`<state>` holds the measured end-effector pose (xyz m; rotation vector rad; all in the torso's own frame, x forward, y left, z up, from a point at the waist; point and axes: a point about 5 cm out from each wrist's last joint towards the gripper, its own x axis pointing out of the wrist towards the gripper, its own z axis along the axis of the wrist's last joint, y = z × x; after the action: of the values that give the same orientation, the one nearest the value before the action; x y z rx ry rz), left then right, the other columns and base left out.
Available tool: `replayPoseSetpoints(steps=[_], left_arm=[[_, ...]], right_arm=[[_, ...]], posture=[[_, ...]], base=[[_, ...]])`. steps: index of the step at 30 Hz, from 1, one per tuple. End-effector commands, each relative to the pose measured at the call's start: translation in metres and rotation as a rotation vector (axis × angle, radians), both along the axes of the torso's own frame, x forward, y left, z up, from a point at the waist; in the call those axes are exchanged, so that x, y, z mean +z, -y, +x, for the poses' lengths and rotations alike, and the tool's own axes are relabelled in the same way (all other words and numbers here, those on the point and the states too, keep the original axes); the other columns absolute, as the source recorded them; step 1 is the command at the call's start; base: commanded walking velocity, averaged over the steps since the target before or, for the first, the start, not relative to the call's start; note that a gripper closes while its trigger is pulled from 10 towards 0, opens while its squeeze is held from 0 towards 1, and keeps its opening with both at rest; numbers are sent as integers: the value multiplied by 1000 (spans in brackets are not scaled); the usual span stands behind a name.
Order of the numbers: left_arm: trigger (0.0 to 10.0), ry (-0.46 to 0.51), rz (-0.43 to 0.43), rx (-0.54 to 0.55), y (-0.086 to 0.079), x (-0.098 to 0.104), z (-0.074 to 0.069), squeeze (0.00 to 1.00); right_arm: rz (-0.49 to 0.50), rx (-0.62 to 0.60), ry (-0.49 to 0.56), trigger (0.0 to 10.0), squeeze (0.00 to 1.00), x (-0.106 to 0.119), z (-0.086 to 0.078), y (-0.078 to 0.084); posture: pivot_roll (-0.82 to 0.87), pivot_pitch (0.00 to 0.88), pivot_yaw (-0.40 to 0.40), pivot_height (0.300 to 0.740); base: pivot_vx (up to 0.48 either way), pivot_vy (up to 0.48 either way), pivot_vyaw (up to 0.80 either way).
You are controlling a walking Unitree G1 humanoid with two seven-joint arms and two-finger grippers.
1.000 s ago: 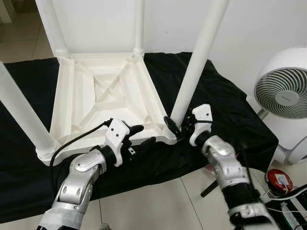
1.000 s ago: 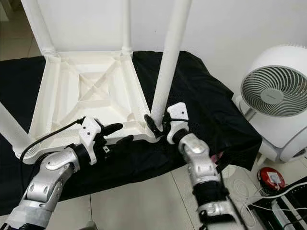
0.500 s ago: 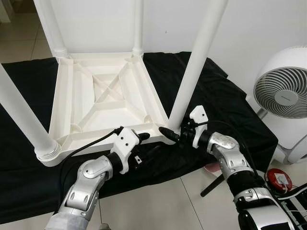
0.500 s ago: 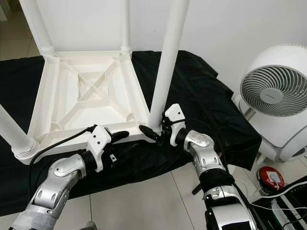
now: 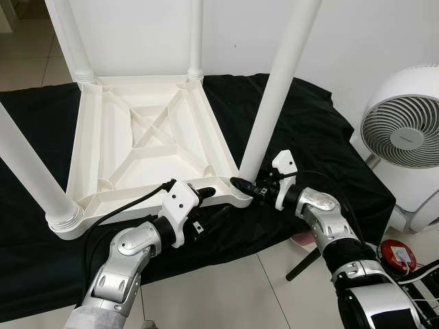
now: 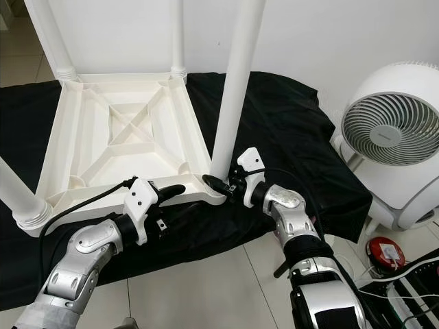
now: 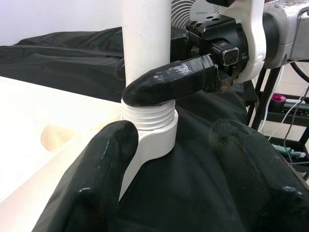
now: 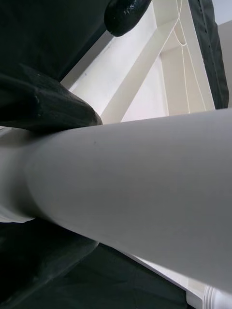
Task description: Building children table
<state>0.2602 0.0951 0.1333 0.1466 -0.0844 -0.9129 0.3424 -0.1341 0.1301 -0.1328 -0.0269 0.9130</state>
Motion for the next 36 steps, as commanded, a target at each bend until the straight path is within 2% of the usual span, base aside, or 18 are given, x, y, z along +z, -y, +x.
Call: replayPoseSetpoints(steps=[1,4,6,7,11,14,16,18,20,21,22,25,29,30,31,32,33,36], left_arm=[[10000,2,-9,53,-1,0,0,0],[10000,-2,-3,55,0,-1,1,0],[10000,1,6,58,0,-1,2,0],[10000,6,21,63,0,-2,3,0],[10000,8,25,63,0,-2,4,0],[10000,8,20,67,1,-2,4,0],[10000,8,20,70,1,-3,5,0],[10000,8,20,71,1,-3,5,0],[10000,10,22,77,1,-3,6,0],[10000,10,22,77,1,-3,6,0],[10000,12,21,81,1,-3,7,0],[10000,17,23,90,1,-2,9,0],[10000,16,21,97,0,-2,10,0],[10000,17,22,97,0,-2,10,0],[10000,18,25,96,-1,-2,9,0],[10000,18,25,96,-1,-2,9,0],[10000,19,27,97,-1,-2,10,0],[10000,22,30,100,-1,-2,11,0]], right_arm=[[-3,8,-13,10000,0,-4,0,-2],[22,-192,27,10000,0,-5,0,-7],[16,-220,27,10000,0,-7,-1,-9],[29,-253,29,10000,0,-10,-6,-16],[51,-275,19,10000,0,-12,-9,-21],[81,-371,-4,10000,0,-16,-13,-28],[117,-482,-39,10000,0,-20,-14,-32],[124,-516,-49,10000,0,-21,-15,-34],[116,-639,-37,10000,0,-22,-20,-38],[116,-639,-37,10000,0,-22,-20,-38],[109,-703,-22,10000,0,-21,-23,-42],[121,-716,-43,10000,0,-22,-25,-51],[140,-732,-40,10000,0,-17,-23,-46],[142,-729,-34,10000,35,-16,-23,-43],[143,-727,-35,10000,918,-16,-23,-41],[143,-727,-35,10000,918,-16,-23,-41],[146,-726,-33,10000,1000,-16,-22,-39],[144,-710,-17,10000,1000,-12,-21,-35]], posture=[[18,0,-65,740],[10,0,-63,740],[10,0,-64,740],[9,0,-65,740],[9,0,-66,740],[6,0,-66,740],[5,0,-69,740],[5,0,-69,740],[4,0,-72,740],[4,0,-72,740],[8,0,-78,740],[8,0,-78,740],[11,0,-78,740],[12,0,-78,740],[12,0,-78,740],[12,0,-78,740],[12,0,-77,740],[12,0,-78,740]], base=[[0,0,0],[0,0,0],[0,0,0],[0,0,0],[0,0,0],[0,0,0],[0,0,0],[0,0,0],[0,0,0],[0,0,0],[0,0,0],[0,0,0],[0,0,0],[0,0,0],[0,0,0],[0,0,0],[0,0,0],[0,0,0]])
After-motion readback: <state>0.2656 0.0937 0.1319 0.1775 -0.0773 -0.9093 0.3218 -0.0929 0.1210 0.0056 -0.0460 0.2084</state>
